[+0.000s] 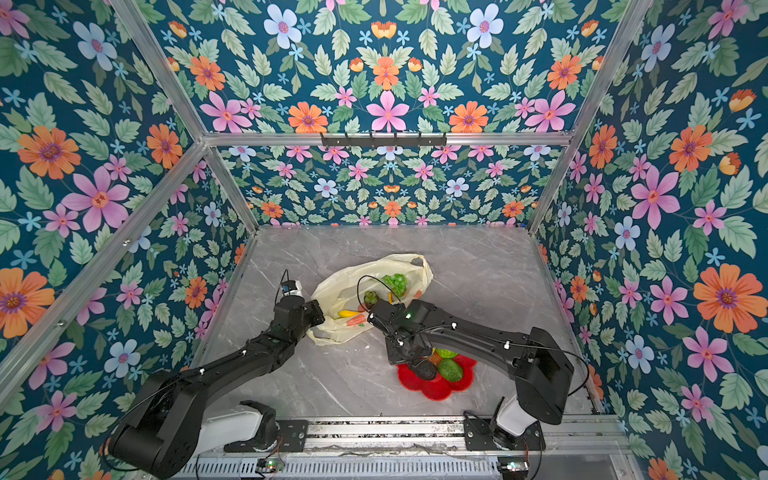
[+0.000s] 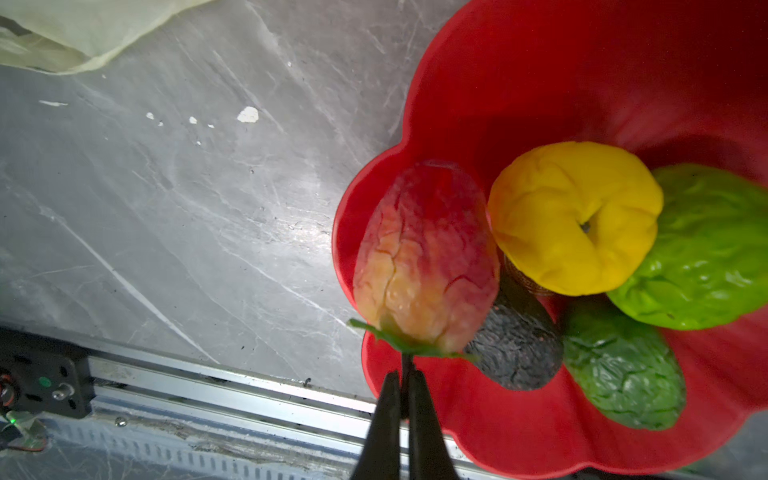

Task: Take the fake fruits out of the plastic bag
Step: 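Lower the red fruit into the red bowl and open the right gripper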

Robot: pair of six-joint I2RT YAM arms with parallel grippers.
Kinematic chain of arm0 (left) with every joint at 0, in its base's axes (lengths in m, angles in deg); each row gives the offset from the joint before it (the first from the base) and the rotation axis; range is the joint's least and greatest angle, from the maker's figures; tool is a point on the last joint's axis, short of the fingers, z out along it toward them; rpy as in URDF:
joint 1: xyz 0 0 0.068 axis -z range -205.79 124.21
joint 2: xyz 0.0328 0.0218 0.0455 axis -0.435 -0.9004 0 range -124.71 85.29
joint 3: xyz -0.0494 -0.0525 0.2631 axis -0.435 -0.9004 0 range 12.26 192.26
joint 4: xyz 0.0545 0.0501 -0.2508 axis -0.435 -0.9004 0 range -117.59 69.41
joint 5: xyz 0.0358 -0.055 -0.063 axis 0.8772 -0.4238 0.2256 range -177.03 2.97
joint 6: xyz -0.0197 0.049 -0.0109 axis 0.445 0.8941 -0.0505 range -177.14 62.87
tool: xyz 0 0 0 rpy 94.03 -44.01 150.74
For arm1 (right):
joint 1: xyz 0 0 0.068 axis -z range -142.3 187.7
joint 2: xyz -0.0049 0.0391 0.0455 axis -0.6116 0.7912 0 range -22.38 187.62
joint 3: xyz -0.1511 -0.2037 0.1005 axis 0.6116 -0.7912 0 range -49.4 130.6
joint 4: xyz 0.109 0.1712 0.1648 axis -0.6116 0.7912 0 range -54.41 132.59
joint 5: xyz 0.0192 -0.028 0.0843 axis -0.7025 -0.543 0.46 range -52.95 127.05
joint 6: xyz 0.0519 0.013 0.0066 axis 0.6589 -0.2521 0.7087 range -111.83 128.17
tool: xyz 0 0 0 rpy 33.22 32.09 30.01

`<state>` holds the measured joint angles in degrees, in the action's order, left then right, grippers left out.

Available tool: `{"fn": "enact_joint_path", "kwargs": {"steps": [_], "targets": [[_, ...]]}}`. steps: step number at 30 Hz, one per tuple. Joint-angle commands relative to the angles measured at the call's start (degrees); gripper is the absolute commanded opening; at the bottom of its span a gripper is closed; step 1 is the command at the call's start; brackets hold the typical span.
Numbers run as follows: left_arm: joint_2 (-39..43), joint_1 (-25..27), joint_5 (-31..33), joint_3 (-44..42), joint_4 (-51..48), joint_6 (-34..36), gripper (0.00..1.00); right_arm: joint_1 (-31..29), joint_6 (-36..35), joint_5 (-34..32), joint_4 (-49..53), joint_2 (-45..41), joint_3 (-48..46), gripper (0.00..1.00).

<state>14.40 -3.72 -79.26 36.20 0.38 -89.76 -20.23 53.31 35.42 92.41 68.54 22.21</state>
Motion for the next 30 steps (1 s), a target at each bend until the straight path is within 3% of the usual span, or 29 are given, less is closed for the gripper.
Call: {"fn": "enact_joint_path", "kwargs": {"steps": [1, 18, 24, 30], "targets": [[0.1, 0.0, 0.3, 0.0, 0.4, 0.5, 0.00, -0.5, 3.4, 0.7, 3.4, 1.1, 1.1, 0.00], [0.4, -0.1, 0.0, 0.1, 0.4, 0.5, 0.00, -0.5, 9.6, 0.6, 0.6, 3.6, 0.3, 0.00], [-0.1, -0.1, -0.2, 0.4, 0.0, 0.7, 0.00, -0.6, 9.5, -0.5, 1.1, 6.7, 1.8, 0.13], [0.1, -0.1, 0.1, 0.4, -0.1, 0.9, 0.00, -0.6, 8.3, -0.6, 0.7, 8.6, 3.3, 0.16]]}}
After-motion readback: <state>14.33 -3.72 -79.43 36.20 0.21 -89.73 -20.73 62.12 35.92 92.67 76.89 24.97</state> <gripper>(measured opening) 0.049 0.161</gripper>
